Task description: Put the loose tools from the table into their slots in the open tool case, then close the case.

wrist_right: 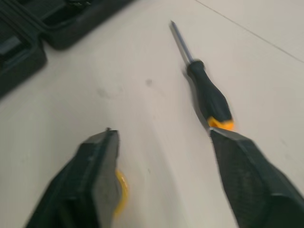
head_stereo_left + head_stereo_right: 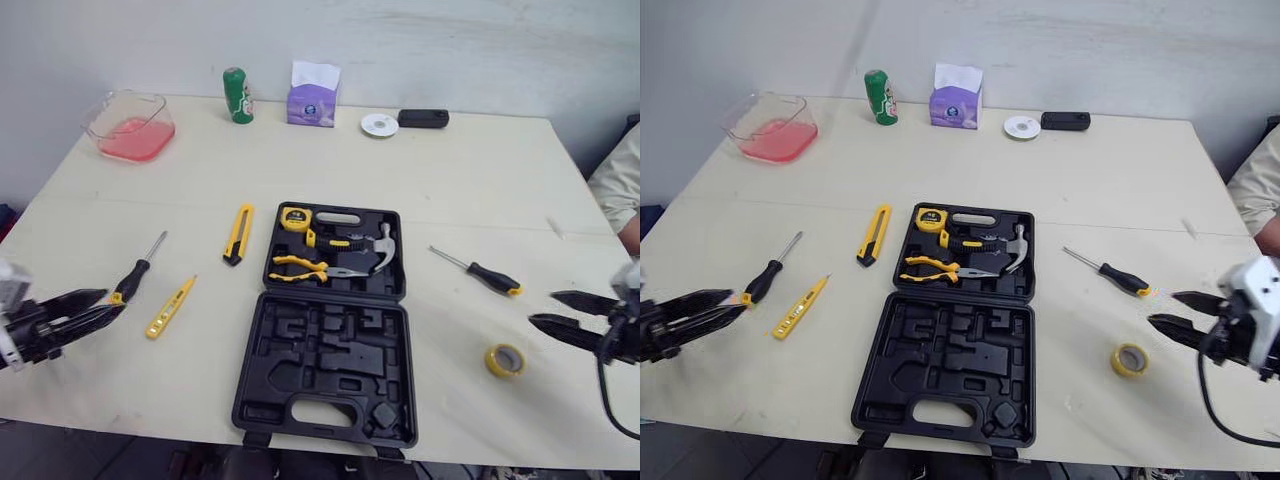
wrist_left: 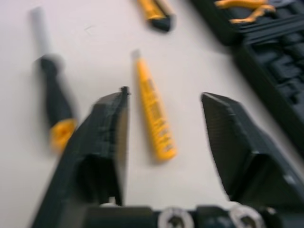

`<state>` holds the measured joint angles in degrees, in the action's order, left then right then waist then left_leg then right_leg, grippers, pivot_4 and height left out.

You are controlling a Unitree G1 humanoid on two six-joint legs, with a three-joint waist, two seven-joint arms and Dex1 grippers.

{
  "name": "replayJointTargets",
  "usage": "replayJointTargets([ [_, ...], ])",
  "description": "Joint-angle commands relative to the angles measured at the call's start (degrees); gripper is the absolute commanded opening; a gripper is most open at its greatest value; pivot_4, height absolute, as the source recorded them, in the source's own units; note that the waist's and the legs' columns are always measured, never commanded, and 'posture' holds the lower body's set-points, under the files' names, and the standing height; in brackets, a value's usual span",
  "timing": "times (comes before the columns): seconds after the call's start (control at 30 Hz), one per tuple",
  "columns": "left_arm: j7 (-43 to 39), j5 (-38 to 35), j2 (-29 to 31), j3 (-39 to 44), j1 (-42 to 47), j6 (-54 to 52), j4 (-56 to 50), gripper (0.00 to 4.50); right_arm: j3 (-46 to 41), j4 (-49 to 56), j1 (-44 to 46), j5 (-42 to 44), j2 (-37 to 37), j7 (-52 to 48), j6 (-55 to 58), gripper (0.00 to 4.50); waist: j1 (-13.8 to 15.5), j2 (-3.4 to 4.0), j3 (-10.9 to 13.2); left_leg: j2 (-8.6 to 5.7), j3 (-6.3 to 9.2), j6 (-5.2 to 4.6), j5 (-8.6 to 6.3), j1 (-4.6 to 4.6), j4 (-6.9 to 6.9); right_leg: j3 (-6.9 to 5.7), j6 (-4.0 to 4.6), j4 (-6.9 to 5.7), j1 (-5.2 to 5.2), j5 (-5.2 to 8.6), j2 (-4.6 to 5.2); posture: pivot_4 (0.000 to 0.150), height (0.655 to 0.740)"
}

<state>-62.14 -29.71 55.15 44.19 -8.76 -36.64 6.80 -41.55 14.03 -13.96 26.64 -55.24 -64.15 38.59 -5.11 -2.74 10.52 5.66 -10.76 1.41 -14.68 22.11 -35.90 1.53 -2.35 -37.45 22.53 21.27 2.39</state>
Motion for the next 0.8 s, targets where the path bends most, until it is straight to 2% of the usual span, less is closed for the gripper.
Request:
replayJointTargets([
  [0.03, 2.7, 6.7, 5.2, 3.7, -0.2, 12.3, 17.1, 4.46, -5.7, -7.7, -1.7, -2.6, -2.7, -1.2, -4.6, 4.50, -0.1, -0.01, 0.0, -0.04, 0.07, -0.05, -0.03, -0.01, -0.01, -0.01, -0.02, 0.10, 0.00, -0.04, 0.03, 0.150, 0.7244],
  [0.13, 4.9, 8.2, 7.6, 2.8, 2.4, 17.1, 26.9, 4.46, -6.2, -13.2, -2.4, -4.5, -3.9, -1.6, -8.9, 4.50, -0.7, -0.02, -0.1, -0.18, 0.09, -0.22, -0.14, 0.02, 0.29, -0.11, 0.00, 0.60, -0.04, -0.18, 0.29, 0.150, 0.7244],
  [0.2, 6.8, 8.4, 7.2, 1.1, 5.2, 17.8, 30.3, 4.46, -5.6, -15.8, -1.8, -5.2, -4.2, -1.3, -11.4, 4.50, -0.8, -0.01, -0.1, -0.32, 0.06, -0.22, -0.13, 0.05, 0.59, -0.30, 0.00, 0.77, -0.02, -0.18, 0.56, 0.150, 0.7244],
  [0.3, 6.2, 8.6, 4.8, -2.1, 4.8, 19.1, 26.5, 4.46, -4.1, -17.7, 0.3, -5.7, -3.9, 0.1, -13.7, 4.50, -0.8, 0.13, -0.1, -0.44, 0.04, -0.19, -0.11, 0.12, 0.82, -1.25, -0.19, 0.69, -0.04, -0.27, 1.10, 0.150, 0.7244],
  [0.37, 5.5, 7.5, 4.0, -2.8, 4.6, 18.1, 23.5, 4.46, -3.2, -17.5, 1.2, -5.5, -3.8, 0.6, -14.0, 4.50, -0.7, 0.14, -0.1, -0.44, 0.01, -0.22, -0.08, 0.33, 0.83, -1.55, -0.83, 0.45, 0.02, -0.58, 1.15, 0.150, 0.7244],
  [0.4, 5.4, 7.1, 3.8, -2.8, 4.5, 17.5, 22.2, 4.46, -2.9, -17.5, 1.5, -5.4, -3.7, 0.8, -14.2, 4.50, -0.6, 0.10, -0.1, -0.38, 0.00, 0.02, 0.02, 0.33, 0.82, -1.67, -0.92, 0.43, 0.03, -0.49, 1.14, 0.150, 0.7244],
  [0.53, 5.6, 6.2, 3.6, -3.2, 4.3, 15.3, 18.3, 4.46, 0.0, -18.9, 5.0, -5.1, -4.6, 1.4, -14.5, 4.50, -0.7, 0.13, -0.1, -0.21, 0.02, -0.06, 0.18, 0.32, 0.80, -1.74, -0.89, 0.12, 0.14, -0.15, 0.91, 0.150, 0.7244],
  [0.7, 8.0, 5.1, 3.0, -4.9, 4.9, 9.1, 9.0, 4.46, 2.2, -12.0, 8.3, -1.5, -3.4, 2.0, -10.9, 4.50, -0.9, 0.25, 0.0, -0.25, 0.03, -0.02, 0.28, 0.23, 0.70, -1.68, -0.91, -0.21, 0.14, -0.07, 0.92, 0.150, 0.7244],
  [0.8, 10.8, 4.4, 2.7, -6.5, 6.6, 3.7, 5.6, 4.46, 3.7, -3.8, 10.3, 4.1, -2.8, 2.5, -5.1, 4.50, -0.8, 0.26, 0.0, -0.33, 0.08, -0.04, 0.31, 0.15, 0.70, -1.68, -0.93, -0.35, 0.10, -0.09, 0.98, 0.150, 0.7244],
])
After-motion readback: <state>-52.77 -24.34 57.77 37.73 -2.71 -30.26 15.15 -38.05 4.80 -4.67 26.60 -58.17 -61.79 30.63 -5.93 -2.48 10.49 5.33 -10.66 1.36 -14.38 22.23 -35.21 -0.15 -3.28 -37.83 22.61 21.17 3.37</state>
